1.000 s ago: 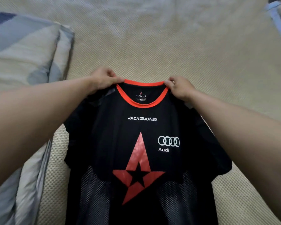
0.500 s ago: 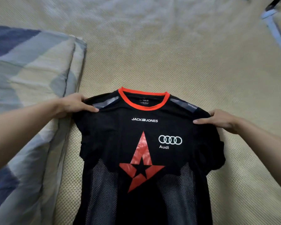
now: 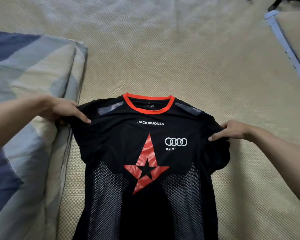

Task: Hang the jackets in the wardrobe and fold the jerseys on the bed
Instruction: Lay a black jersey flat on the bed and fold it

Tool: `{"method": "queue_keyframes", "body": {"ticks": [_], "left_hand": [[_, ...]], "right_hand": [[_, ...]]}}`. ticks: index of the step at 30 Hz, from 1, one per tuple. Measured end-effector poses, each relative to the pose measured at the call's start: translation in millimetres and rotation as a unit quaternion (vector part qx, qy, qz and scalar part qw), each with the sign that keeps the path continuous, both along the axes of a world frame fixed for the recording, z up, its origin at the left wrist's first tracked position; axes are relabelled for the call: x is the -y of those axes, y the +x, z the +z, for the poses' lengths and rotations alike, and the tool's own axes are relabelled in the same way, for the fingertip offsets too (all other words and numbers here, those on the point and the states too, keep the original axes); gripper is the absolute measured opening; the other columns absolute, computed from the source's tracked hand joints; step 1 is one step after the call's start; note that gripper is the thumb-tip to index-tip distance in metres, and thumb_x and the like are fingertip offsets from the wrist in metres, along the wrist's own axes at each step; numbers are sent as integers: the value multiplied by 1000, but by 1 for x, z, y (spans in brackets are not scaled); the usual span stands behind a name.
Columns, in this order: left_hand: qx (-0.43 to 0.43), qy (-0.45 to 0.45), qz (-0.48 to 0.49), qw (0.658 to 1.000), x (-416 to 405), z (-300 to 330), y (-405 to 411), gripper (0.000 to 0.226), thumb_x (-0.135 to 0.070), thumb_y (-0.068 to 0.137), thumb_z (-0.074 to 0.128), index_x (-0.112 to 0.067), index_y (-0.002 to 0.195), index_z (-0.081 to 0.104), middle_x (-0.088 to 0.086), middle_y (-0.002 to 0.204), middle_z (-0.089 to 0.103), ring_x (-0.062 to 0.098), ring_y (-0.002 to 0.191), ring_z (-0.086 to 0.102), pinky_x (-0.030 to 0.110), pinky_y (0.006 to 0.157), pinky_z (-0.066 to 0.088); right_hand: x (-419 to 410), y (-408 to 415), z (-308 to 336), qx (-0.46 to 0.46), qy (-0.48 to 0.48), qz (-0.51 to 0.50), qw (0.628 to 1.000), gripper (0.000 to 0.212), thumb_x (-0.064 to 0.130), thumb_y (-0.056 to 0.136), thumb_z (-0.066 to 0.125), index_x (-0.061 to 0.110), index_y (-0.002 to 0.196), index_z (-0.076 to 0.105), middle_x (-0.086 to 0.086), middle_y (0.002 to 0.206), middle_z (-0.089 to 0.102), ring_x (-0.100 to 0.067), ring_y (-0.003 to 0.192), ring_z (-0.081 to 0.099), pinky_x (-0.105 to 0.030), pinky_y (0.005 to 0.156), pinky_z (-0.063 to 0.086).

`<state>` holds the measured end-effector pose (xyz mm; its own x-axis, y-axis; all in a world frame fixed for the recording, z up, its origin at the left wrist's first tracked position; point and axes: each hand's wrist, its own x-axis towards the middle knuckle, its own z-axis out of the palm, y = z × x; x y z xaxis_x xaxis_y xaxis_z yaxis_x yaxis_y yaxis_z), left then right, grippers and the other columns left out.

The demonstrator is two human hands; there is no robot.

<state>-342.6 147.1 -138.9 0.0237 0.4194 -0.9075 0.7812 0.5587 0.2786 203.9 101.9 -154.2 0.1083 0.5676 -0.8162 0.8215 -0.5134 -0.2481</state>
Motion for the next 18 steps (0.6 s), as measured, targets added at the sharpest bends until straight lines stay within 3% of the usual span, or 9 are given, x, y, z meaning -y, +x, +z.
{"method": "queue_keyframes", "body": {"ticks": [1,3,5,8,9,11,14,15,18], "left_hand": [[-8,25,18,999,0,-3,0,53,-36,71,89,4,104,75,10,74,71,18,58,58,23,51,35],[0,51,40,998,1,-8,-1,68,-43,58,91,5,105,76,18,77,73,23,65,61,26,57,39],[30,42,32,998,5,-4,1,66,-45,54,91,2,98,78,23,91,77,30,79,67,35,71,46],[74,11,2,997,9,-1,-5,34,-25,79,84,-2,102,78,18,104,78,29,95,72,40,94,48],[88,-8,-20,996,11,-1,-8,34,-21,79,84,-3,106,76,18,108,77,28,98,72,39,97,48],[92,-34,-75,992,15,-8,-17,44,-23,73,91,-1,106,70,19,99,74,22,83,68,32,80,52],[57,-12,-63,996,21,-14,-23,28,-19,83,83,-1,77,62,15,57,52,18,48,46,27,48,35],[40,4,-39,998,21,-17,-26,31,-19,84,81,-2,71,60,13,53,46,19,43,41,27,46,30],[1,13,1,1000,28,-23,-26,39,-25,82,83,4,75,58,15,56,47,20,38,39,24,43,31]], "right_hand": [[3,3,1,5,-11,3,1000,40,39,65,93,12,92,79,4,95,75,-14,92,67,-25,80,48],[9,9,2,-1,-10,-8,1000,43,41,67,91,6,84,75,2,83,68,-17,84,60,-27,72,43],[15,14,4,-40,5,-36,999,42,41,70,89,3,82,76,2,76,70,-21,90,64,-33,86,48],[24,13,12,-150,16,-109,983,37,33,81,82,5,105,78,0,102,80,-18,111,70,-30,100,48],[27,12,13,-184,20,-135,974,40,30,83,79,5,114,75,-1,112,78,-18,116,69,-30,102,47],[33,8,16,-239,12,-163,957,40,22,87,73,4,123,71,-5,120,76,-21,119,67,-32,104,47],[41,-1,16,-234,-14,-112,966,34,12,85,72,5,118,70,-8,115,77,-25,113,70,-32,98,50],[43,-2,16,-219,-22,-90,971,31,10,85,73,7,115,70,-8,111,78,-25,110,71,-31,94,52],[50,1,13,-164,-15,-65,984,31,11,83,77,14,112,69,-8,107,78,-26,104,74,-40,91,60]]}}
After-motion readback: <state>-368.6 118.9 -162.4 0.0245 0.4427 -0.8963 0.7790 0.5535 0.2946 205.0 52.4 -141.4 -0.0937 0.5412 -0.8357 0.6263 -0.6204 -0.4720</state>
